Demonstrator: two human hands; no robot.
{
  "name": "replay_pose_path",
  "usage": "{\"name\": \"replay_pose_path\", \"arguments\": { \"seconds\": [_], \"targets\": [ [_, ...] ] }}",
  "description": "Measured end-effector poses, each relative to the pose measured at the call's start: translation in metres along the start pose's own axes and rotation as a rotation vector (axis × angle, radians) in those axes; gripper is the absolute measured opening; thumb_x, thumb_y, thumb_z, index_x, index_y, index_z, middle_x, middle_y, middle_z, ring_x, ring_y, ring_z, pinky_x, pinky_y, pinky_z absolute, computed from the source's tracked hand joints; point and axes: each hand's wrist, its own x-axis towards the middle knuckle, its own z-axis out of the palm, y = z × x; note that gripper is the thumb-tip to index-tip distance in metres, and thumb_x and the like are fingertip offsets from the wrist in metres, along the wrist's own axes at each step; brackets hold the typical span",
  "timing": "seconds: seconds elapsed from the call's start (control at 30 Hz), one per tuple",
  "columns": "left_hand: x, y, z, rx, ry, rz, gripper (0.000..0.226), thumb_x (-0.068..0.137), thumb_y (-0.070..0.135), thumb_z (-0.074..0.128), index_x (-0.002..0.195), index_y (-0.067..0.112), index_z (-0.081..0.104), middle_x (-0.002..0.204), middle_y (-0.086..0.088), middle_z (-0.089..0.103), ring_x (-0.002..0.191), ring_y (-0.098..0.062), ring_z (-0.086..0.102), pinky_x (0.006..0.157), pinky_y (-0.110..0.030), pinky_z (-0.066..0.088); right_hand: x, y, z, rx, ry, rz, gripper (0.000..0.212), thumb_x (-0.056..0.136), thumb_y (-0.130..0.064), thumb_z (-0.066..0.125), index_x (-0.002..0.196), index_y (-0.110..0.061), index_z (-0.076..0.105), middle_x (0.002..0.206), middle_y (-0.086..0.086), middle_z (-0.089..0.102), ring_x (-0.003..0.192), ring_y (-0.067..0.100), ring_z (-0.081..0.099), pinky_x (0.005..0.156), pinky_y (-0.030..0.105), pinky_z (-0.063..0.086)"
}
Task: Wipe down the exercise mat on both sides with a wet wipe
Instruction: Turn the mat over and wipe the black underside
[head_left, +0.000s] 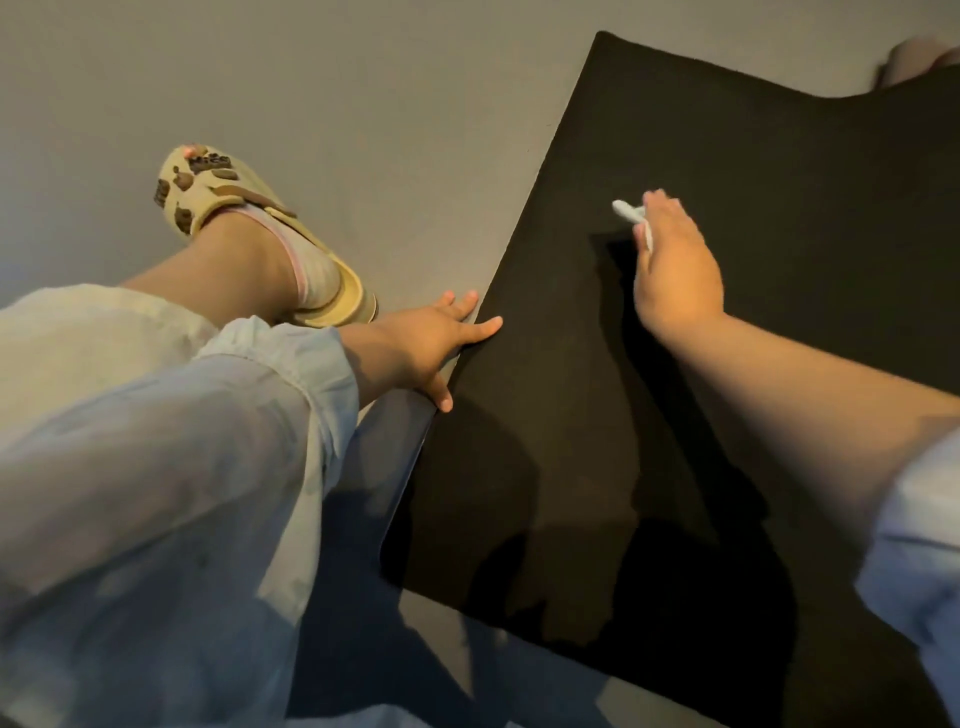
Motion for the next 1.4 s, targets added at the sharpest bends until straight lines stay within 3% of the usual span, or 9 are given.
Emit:
{"name": "replay_pose_path", "arguments": {
  "seconds": [0.13, 0.37, 0.57, 0.7, 0.83, 0.97, 1.2, 1.3, 1.4],
  "targets": [
    [0.005, -0.001, 0.0, -0.011, -0.013, -0.006, 0.115, 0.072, 0.033, 0.078, 0.148, 0.034, -0.009, 0.156, -0.005, -0.019, 0.143, -0.028, -0.012, 0.115, -0.041, 0.01, -0.017, -0.004, 0.037, -0.277, -0.318, -0.115, 0.049, 0.102, -0.027, 0.028, 0.148, -0.012, 0.017, 0.156, 0.014, 0.01, 0.144, 0.031, 0.005, 0.115, 0.045, 0.009],
    [0.002, 0.002, -0.002, -0.02, -0.009, -0.015, 0.115, 0.072, 0.032, 0.079, 0.148, 0.033, -0.007, 0.157, -0.006, -0.017, 0.144, -0.028, -0.01, 0.115, -0.041, 0.008, -0.099, -0.021, 0.044, -0.073, -0.453, -0.368, 0.053, 0.102, -0.026, 0.03, 0.151, -0.018, 0.012, 0.159, 0.006, 0.004, 0.146, 0.022, -0.006, 0.115, 0.036, -0.005],
    [-0.002, 0.005, -0.005, 0.016, 0.011, -0.017, 0.114, 0.072, 0.034, 0.079, 0.149, 0.031, -0.005, 0.157, -0.009, -0.015, 0.144, -0.029, -0.007, 0.114, -0.041, 0.013, -0.191, -0.05, 0.055, -0.182, -0.629, -0.607, 0.058, 0.101, -0.033, 0.024, 0.149, -0.025, -0.006, 0.153, -0.003, -0.018, 0.129, 0.017, -0.033, 0.098, 0.029, -0.035],
    [-0.003, 0.008, -0.005, 0.061, 0.01, -0.046, 0.112, 0.074, 0.035, 0.077, 0.149, 0.031, -0.007, 0.157, -0.008, -0.015, 0.144, -0.029, -0.006, 0.115, -0.042, 0.014, -0.217, -0.051, 0.049, -0.089, -0.81, -0.772, 0.054, 0.103, -0.03, 0.028, 0.15, -0.024, 0.003, 0.153, -0.007, -0.015, 0.133, 0.013, -0.03, 0.102, 0.027, -0.033],
    [-0.001, 0.014, -0.007, 0.123, -0.017, -0.086, 0.111, 0.075, 0.035, 0.076, 0.149, 0.03, -0.007, 0.157, -0.008, -0.013, 0.144, -0.03, -0.002, 0.115, -0.043, 0.015, -0.222, -0.05, 0.028, 0.412, -1.018, -0.685, 0.038, 0.098, -0.011, 0.044, 0.135, -0.007, 0.047, 0.149, 0.009, 0.035, 0.141, 0.012, 0.012, 0.117, 0.024, 0.004],
    [0.0, 0.021, -0.013, 0.141, -0.066, -0.113, 0.114, 0.074, 0.033, 0.077, 0.149, 0.028, -0.008, 0.157, -0.01, -0.013, 0.144, -0.033, 0.0, 0.115, -0.046, 0.019, -0.195, -0.041, 0.011, 0.768, -0.747, -0.285, 0.03, 0.095, -0.004, 0.042, 0.12, 0.001, 0.057, 0.123, 0.015, 0.059, 0.118, 0.022, 0.054, 0.103, 0.019, 0.036],
    [-0.004, 0.018, -0.008, 0.064, -0.039, -0.113, 0.11, 0.076, 0.027, 0.076, 0.148, 0.032, -0.008, 0.156, -0.006, -0.019, 0.144, -0.03, -0.008, 0.115, -0.043, 0.014, -0.04, 0.008, -0.01, 0.375, 0.119, 0.082, 0.034, 0.102, -0.016, 0.036, 0.128, -0.003, 0.055, 0.131, 0.012, 0.056, 0.123, 0.024, 0.05, 0.098, 0.015, 0.03],
    [-0.002, 0.014, -0.006, 0.048, -0.043, -0.111, 0.113, 0.075, 0.028, 0.077, 0.148, 0.034, -0.008, 0.156, -0.005, -0.02, 0.144, -0.029, -0.009, 0.115, -0.044, 0.014, -0.013, 0.032, -0.006, 0.133, 0.073, 0.106, 0.043, 0.103, -0.023, 0.031, 0.144, -0.009, 0.035, 0.151, 0.008, 0.034, 0.141, 0.019, 0.027, 0.112, 0.023, 0.017],
    [0.002, 0.011, -0.004, 0.033, -0.043, -0.117, 0.114, 0.073, 0.029, 0.078, 0.147, 0.037, -0.009, 0.156, -0.003, -0.021, 0.144, -0.028, -0.01, 0.114, -0.045, 0.015, -0.026, 0.046, 0.013, -0.157, -0.246, -0.015, 0.05, 0.103, -0.023, 0.028, 0.149, -0.01, 0.017, 0.157, 0.01, 0.014, 0.145, 0.026, 0.009, 0.116, 0.037, 0.007]
  ]
}}
